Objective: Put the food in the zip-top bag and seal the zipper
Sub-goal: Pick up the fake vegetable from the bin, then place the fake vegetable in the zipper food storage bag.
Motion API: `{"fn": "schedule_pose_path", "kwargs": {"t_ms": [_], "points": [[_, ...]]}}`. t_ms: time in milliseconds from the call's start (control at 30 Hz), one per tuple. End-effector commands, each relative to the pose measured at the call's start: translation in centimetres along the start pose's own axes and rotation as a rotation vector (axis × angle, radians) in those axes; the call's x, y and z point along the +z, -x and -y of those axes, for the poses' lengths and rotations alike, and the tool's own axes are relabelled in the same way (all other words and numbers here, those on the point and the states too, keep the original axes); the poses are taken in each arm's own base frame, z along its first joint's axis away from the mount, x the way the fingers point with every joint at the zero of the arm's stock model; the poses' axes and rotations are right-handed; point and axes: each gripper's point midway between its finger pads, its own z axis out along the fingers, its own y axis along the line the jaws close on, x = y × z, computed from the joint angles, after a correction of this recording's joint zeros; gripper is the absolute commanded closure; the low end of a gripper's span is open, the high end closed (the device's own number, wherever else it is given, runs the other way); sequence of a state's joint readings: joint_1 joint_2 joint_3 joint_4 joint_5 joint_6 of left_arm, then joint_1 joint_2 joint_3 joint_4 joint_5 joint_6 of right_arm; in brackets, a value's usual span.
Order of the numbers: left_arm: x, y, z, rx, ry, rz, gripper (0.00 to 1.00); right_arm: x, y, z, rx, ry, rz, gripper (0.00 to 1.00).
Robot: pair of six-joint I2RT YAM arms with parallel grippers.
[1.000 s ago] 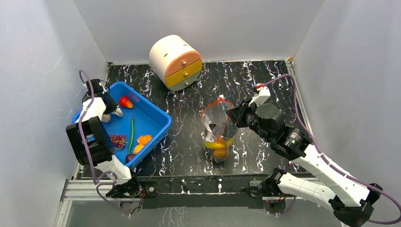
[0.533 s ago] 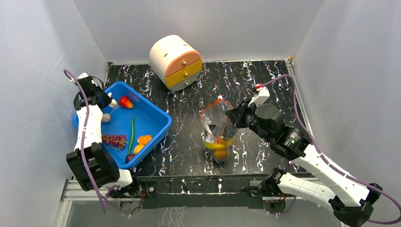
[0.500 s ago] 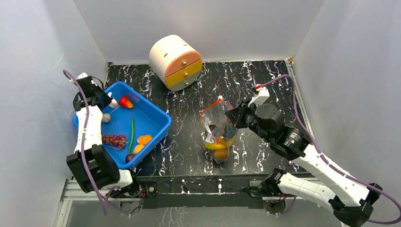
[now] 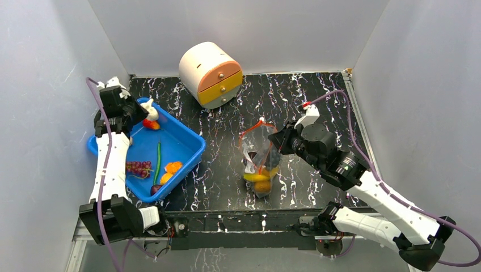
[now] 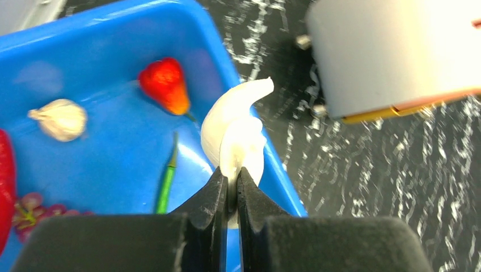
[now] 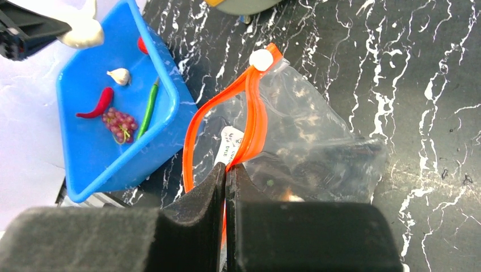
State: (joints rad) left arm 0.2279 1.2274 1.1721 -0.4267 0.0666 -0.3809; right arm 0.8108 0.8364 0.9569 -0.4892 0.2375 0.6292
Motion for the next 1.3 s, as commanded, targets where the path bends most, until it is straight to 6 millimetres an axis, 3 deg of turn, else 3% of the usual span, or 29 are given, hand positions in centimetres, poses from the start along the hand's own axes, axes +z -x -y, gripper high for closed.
{"fn": "schedule_pose_path", "kwargs": {"t_ms": [0,167,400,600,733,1000,1233,1267], "points": [[-2.7,0.4,4.5,0.081,-0.181,0.016,1.00,0.3,2.2,-1.1,0.015,0.035,0.093,1.00],[-4.0,-0.9,8.5,0.184,-0.339,-0.021,1.00,0.4,2.2,-0.4,0.022,0.007,0.116,1.00],[-6.3,-3.1,14.3,0.155,-0.662,-0.100,1.00,1.4,1.1,-0.6,0.049,0.019,0.079,1.00],[-7.3,-6.5,17.4,0.156,-0.865,-0.204,1.00,2.1,0.6,-1.5,0.094,0.064,0.069,1.00],[-10.1,-8.2,19.8,0.115,-1.055,-0.286,1.00,2.5,0.4,-1.9,0.093,0.073,0.056,1.00],[-15.2,-10.0,22.5,0.098,-1.257,-0.322,1.00,2.8,0.6,-2.7,0.106,0.105,0.059,1.00],[-15.6,-13.8,24.0,0.072,-1.336,-0.411,1.00,2.8,1.0,-3.3,0.118,0.127,0.063,1.00],[-16.0,-15.1,24.7,0.089,-1.345,-0.430,1.00,2.8,1.1,-3.5,0.119,0.127,0.062,1.00]]}}
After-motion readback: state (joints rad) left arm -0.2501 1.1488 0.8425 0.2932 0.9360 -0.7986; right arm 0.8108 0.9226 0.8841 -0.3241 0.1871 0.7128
